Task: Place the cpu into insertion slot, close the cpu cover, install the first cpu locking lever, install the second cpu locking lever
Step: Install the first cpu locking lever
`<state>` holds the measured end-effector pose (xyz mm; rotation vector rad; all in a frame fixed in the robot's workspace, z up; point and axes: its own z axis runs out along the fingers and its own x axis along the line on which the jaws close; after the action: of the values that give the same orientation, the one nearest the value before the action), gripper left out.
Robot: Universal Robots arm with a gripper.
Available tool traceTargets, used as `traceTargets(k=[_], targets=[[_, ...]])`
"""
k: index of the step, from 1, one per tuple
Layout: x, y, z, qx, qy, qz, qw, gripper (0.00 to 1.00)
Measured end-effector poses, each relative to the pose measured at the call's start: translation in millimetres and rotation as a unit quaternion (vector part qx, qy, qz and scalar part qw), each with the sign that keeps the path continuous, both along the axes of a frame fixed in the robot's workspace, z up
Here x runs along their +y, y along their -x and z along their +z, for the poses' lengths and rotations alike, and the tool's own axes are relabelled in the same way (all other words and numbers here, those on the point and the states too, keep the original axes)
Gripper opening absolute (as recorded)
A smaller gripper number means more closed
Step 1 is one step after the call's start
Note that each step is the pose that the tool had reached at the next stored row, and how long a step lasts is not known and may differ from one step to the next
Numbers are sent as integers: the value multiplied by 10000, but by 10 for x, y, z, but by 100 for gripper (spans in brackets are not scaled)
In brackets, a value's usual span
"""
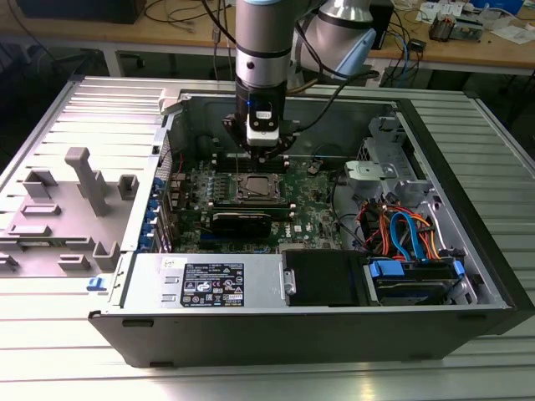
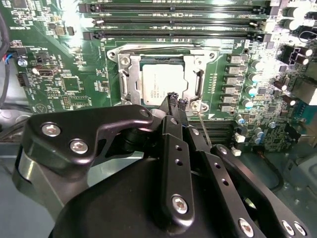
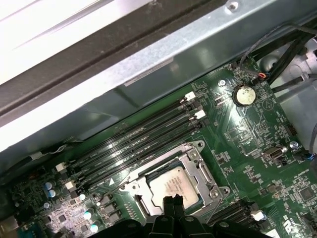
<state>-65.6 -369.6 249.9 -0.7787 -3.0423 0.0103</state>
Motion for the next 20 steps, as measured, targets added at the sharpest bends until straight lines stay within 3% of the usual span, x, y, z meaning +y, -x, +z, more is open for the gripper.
traceTargets(k=[14,18,20], targets=[[22,170,-14,0,7,30,10000,11],[25,189,-17,0,9,267,9996,11],[29,190,-19,0,16,568,9984,11]])
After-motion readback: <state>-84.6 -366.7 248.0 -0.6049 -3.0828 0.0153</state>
